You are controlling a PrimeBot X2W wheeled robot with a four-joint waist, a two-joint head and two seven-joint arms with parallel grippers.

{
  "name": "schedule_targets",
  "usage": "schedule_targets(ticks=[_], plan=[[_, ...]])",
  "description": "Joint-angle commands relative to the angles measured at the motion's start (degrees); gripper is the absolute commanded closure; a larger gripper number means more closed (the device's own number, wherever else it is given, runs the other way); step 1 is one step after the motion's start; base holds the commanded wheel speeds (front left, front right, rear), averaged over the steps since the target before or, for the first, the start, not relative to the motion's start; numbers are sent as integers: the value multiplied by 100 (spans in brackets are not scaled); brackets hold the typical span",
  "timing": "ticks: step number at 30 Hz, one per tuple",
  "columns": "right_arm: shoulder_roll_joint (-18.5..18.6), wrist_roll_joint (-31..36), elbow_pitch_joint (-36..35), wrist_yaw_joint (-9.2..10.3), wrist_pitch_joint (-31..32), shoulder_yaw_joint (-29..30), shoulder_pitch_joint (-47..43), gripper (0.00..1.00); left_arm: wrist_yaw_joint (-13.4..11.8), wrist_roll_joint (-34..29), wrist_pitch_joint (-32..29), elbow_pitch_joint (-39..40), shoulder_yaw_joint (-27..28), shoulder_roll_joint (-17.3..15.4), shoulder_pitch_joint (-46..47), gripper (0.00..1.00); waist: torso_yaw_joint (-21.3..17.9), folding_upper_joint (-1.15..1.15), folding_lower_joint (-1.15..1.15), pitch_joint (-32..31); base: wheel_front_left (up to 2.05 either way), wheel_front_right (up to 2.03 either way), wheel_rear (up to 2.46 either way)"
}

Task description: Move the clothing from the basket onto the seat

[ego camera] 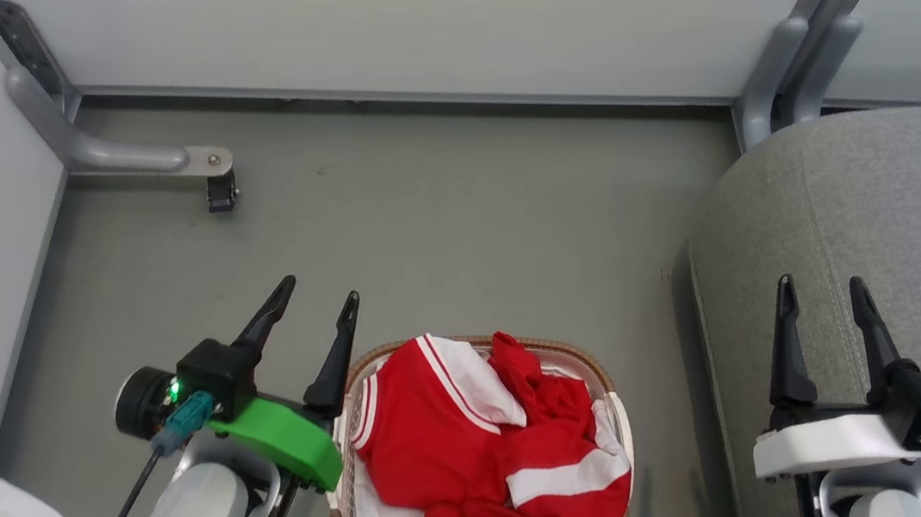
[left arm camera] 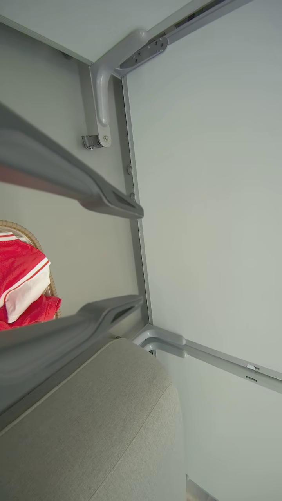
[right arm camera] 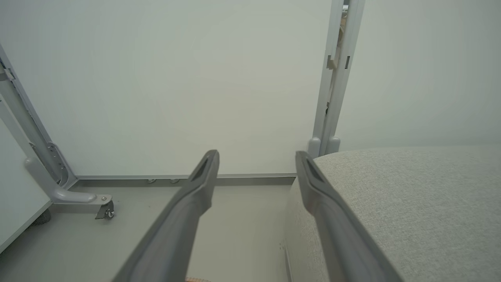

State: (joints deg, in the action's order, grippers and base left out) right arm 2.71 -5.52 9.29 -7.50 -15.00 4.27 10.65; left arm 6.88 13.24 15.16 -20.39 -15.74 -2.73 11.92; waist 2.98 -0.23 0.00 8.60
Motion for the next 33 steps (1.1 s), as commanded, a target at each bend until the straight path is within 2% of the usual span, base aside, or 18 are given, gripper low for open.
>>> schedule_targets(ticks=[1, 9, 18, 26, 33], plan=[[31, 67, -87, 2, -28, 49, 125, 0, 16, 81, -1, -81, -93, -28, 208, 0, -46, 23, 0, 517, 0, 0, 0], [29, 143, -793, 3, -28, 504, 510, 0, 58, 207, -2, -796, -1266, -29, 1513, 0, -130, 23, 0, 1598, 0, 0, 0], [27, 44, -1446, 3, -28, 691, 826, 0, 66, 360, -1, -2081, -2872, -32, 2744, 0, -391, 23, 0, 2657, 0, 0, 0], [25, -79, -1769, 3, -28, 560, 1224, 0, 67, 881, -21, -2699, -4118, -33, 3263, 0, -644, 23, 0, 3522, 0, 0, 0], [25, -152, -1940, 3, -28, 376, 1459, 0, 67, 1168, -121, -3112, -4805, -33, 3607, 0, -842, 23, 0, 4071, 0, 0, 0]])
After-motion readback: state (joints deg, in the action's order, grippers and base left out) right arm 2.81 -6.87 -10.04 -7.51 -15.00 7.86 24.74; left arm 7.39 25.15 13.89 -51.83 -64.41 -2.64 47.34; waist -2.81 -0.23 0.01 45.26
